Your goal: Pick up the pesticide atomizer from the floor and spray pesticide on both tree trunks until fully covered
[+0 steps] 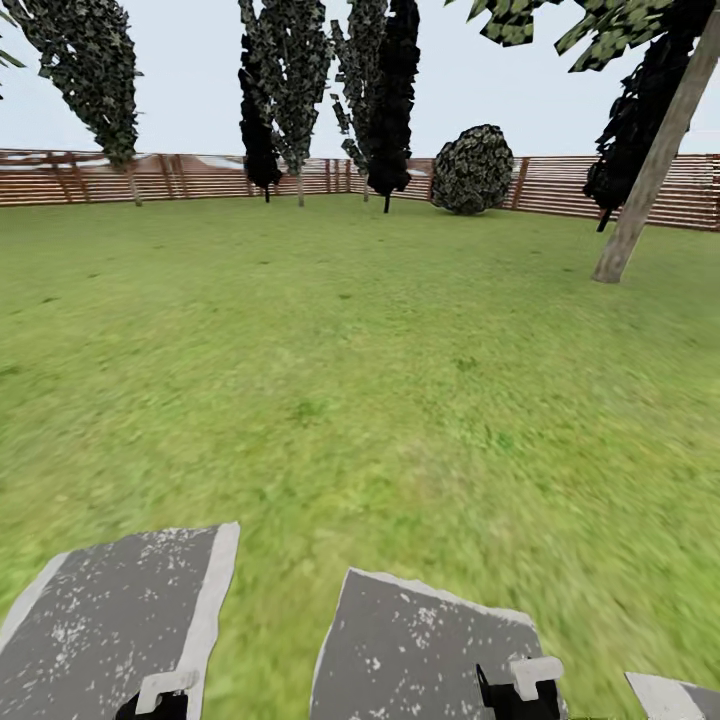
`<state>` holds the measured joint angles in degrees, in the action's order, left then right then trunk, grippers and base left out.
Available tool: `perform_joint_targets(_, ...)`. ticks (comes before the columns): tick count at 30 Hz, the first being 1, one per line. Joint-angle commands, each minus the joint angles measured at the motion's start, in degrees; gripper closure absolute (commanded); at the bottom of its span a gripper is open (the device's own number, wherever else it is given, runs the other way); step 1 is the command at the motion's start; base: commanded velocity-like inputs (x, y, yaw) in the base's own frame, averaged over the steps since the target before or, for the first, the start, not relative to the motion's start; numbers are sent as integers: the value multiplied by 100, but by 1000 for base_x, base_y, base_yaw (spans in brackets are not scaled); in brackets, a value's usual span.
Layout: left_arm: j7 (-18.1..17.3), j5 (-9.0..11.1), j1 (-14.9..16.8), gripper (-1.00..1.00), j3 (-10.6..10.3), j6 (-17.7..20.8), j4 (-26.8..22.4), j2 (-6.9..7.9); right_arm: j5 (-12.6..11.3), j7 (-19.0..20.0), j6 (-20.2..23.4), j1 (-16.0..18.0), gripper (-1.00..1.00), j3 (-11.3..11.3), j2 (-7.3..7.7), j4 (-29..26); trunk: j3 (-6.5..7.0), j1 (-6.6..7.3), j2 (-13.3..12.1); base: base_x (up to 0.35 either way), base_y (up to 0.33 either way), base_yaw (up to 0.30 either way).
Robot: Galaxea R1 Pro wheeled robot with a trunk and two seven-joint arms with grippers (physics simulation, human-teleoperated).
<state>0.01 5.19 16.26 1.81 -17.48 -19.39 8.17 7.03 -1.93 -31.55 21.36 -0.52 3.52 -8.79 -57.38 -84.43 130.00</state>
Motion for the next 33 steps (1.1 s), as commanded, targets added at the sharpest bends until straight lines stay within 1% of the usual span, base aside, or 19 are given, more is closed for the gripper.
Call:
perform_joint_targets(1,3,-1,0,100,1,0,0,3,-3,0,0,0,-100,-1,0,0,0,0,0,66,-34,-300)
perform_joint_targets(9,-11,7,0,100,-9,5,-9,-13,-5,0,0,0,-100,-1,0,-2,0,0,0,22,-8,-300)
perform_joint_targets(12,-7,8,0,100,-12,7,-11,-16,-7,0,0,0,-100,-1,0,-2,0,0,0,155,0,-300)
perform_joint_targets(33,14,0,0,100,-5,16,-3,-9,-9,0,0,0,-100,-8,9,-9,0,0,0,303,-62,-300)
